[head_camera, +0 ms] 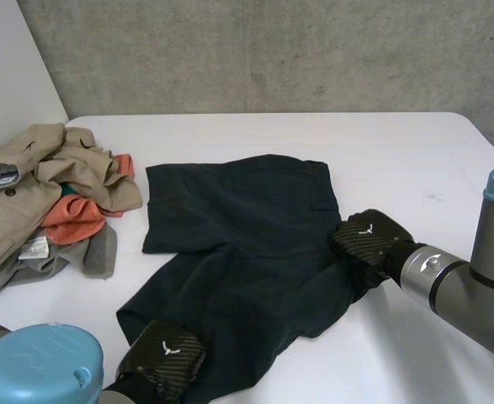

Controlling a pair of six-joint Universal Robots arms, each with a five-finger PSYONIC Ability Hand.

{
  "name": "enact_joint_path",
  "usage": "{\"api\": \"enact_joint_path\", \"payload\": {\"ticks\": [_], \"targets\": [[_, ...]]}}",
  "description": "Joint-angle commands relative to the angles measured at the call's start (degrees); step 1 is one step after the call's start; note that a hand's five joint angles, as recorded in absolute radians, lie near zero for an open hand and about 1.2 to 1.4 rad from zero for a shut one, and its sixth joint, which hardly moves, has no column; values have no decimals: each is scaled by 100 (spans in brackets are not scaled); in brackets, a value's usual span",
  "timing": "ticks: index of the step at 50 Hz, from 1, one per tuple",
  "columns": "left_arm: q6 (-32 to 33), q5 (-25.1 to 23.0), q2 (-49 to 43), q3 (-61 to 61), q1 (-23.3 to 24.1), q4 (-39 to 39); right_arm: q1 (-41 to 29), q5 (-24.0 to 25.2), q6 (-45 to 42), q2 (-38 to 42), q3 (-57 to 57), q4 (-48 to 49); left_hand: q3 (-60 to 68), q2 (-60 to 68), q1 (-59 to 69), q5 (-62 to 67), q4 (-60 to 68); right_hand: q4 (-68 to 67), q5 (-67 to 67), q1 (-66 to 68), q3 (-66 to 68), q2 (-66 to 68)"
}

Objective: Fold the laundry.

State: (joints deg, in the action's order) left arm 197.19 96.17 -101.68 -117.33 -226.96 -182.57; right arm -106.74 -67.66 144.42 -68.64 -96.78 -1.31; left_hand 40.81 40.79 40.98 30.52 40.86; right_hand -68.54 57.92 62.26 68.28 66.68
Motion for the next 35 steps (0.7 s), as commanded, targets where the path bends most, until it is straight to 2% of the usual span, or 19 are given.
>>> {"api": "enact_joint_path", "payload": {"ticks": [1, 6, 10, 15, 16, 20, 22, 27, 30, 35], "targets": [[-23, 77, 121, 60, -23, -16, 30, -19, -27, -44, 1, -27, 3919, 3921, 3901, 3947, 3914, -1146, 1208, 1774, 1172, 1332], [-128, 121, 587, 61, -111, 142, 30, -45, -124, -272, -69, -246, 3919, 3921, 3902, 3948, 3914, -1146, 1208, 1774, 1172, 1332], [-243, -45, 1131, 52, -164, 572, 74, -98, -632, -632, -218, -966, 3919, 3921, 3902, 3948, 3914, -1146, 1208, 1774, 1172, 1332], [-313, -537, 1835, 34, -287, 1477, 504, -203, -2187, -1168, -526, -2284, 3919, 3921, 3902, 3948, 3914, -1146, 1208, 1774, 1172, 1332], [-331, -747, 2036, 43, -331, 1783, 636, -247, -2712, -1334, -657, -2756, 3919, 3921, 3902, 3948, 3914, -1146, 1208, 1774, 1172, 1332], [-322, -1204, 2379, 104, -498, 2373, 865, -143, -3532, -1695, -816, -3594, 3919, 3921, 3902, 3948, 3914, -1146, 1208, 1774, 1172, 1332], [-296, -1311, 2451, 122, -559, 2454, 874, -28, -3499, -1784, -799, -3622, 3919, 3921, 3902, 3948, 3914, -1146, 1208, 1774, 1172, 1332], [-155, -1364, 2188, 289, -1139, 2016, 655, 262, -2867, -1574, -553, -3315, 3919, 3921, 3902, 3948, 3914, -1146, 1208, 1774, 1172, 1332], [37, -1391, 1628, 490, -1420, 1464, 488, 236, -2429, -1276, -334, -2895, 3919, 3921, 3902, 3948, 3914, -1146, 1208, 1774, 1172, 1332], [258, -1373, 624, 1035, -1614, 654, 233, 34, -1751, -757, 193, -2208, 3919, 3921, 3902, 3948, 3914, -1146, 1208, 1774, 1172, 1332]]}}
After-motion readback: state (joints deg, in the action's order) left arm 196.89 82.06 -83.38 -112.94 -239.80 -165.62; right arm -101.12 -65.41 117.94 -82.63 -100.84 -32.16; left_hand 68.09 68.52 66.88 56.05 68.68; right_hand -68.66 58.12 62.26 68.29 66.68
